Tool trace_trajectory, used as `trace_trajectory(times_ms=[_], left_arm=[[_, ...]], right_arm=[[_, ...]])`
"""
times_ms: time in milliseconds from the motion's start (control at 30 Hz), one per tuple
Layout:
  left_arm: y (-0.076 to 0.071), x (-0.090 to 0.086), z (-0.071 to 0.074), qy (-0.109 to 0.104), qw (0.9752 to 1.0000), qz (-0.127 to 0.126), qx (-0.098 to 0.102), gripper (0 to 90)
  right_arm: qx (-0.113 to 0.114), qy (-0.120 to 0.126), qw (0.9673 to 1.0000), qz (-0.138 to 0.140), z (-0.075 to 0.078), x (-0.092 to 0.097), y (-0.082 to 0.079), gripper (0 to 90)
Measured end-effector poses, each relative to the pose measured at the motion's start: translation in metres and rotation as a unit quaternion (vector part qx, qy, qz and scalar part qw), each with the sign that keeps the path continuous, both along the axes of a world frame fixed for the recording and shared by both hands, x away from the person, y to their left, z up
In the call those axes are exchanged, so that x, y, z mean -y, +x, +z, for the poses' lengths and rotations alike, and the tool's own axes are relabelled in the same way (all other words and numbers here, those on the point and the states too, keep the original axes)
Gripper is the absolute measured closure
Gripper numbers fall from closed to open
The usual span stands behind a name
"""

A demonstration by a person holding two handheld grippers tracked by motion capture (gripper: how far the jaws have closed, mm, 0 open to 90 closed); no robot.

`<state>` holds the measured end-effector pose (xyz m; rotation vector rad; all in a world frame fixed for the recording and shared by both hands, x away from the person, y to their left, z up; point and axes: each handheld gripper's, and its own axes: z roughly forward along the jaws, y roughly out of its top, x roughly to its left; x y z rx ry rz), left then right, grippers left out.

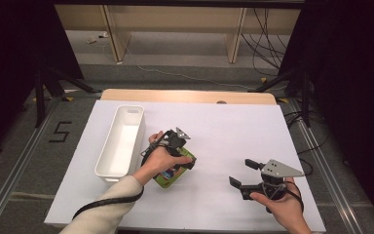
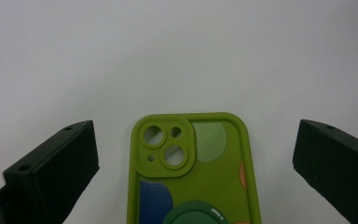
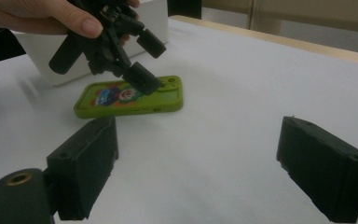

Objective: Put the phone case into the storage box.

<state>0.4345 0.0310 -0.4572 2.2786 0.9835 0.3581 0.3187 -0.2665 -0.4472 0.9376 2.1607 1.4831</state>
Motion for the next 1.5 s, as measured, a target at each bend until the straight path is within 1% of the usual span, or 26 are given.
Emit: trace_trajectory(times_ms=[67,100,133,267,367,533,600,833,867,1100,1167,1200,1267,1300,1500], left_arm=[[0.0,0.001,-0.001,0.0,1.0,0.001,-0.003,0.0],[0.001,0.001,-0.002,0.003,1.0,0.001,-0.005,0.0],[0.002,0.002,-0.004,0.001,1.0,-0.003,-0.008,0.0],[0.004,0.003,-0.005,0.003,0.9999,-0.001,-0.011,0.0],[0.007,0.004,-0.009,0.014,0.9997,0.004,-0.019,0.0],[0.008,0.007,-0.01,0.017,0.9996,0.006,-0.023,0.0],[0.009,0.008,-0.01,0.015,0.9995,0.007,-0.025,0.0],[0.013,0.011,-0.015,0.019,0.9993,0.011,-0.029,0.0],[0.014,0.011,-0.017,0.017,0.9993,0.014,-0.032,0.0],[0.019,0.011,-0.024,0.019,0.9987,0.02,-0.043,0.0],[0.019,0.011,-0.025,0.017,0.9986,0.022,-0.044,0.0],[0.021,0.01,-0.025,0.023,0.9985,0.022,-0.045,0.0],[0.021,0.01,-0.025,0.023,0.9985,0.022,-0.044,0.0],[0.021,0.01,-0.025,0.025,0.9983,0.023,-0.048,0.0],[0.022,0.01,-0.027,0.028,0.998,0.024,-0.052,0.0]], right_arm=[[-0.001,-0.001,1.0,0.0,0.0,0.0,0.0,13.7],[-0.001,-0.001,1.0,0.0,0.0,0.0,0.0,13.7],[-0.001,-0.002,1.0,0.0,0.0,0.0,0.0,13.6],[-0.001,0.0,1.0,0.0,0.0,0.0,0.0,13.7],[-0.001,0.0,1.0,0.0,0.0,0.0,0.0,13.7],[-0.001,0.0,1.0,0.001,0.0,0.0,0.0,13.7],[-0.002,0.0,1.0,0.001,0.0,0.0,0.0,13.7],[-0.002,-0.001,1.0,0.003,-0.001,0.0,0.0,13.7],[-0.002,0.0,1.0,0.002,-0.001,0.0,0.0,13.7],[-0.002,-0.001,1.0,0.004,-0.001,0.0,0.0,13.7],[-0.002,-0.001,1.0,0.004,-0.001,0.0,0.0,13.7],[-0.003,-0.001,1.0,0.003,-0.001,0.0,0.0,13.7],[-0.003,-0.001,1.0,0.003,-0.001,0.0,0.0,13.7],[-0.002,-0.001,1.0,0.003,-0.001,0.0,0.0,13.7],[-0.003,0.0,1.0,0.005,-0.001,0.0,0.0,13.9]])
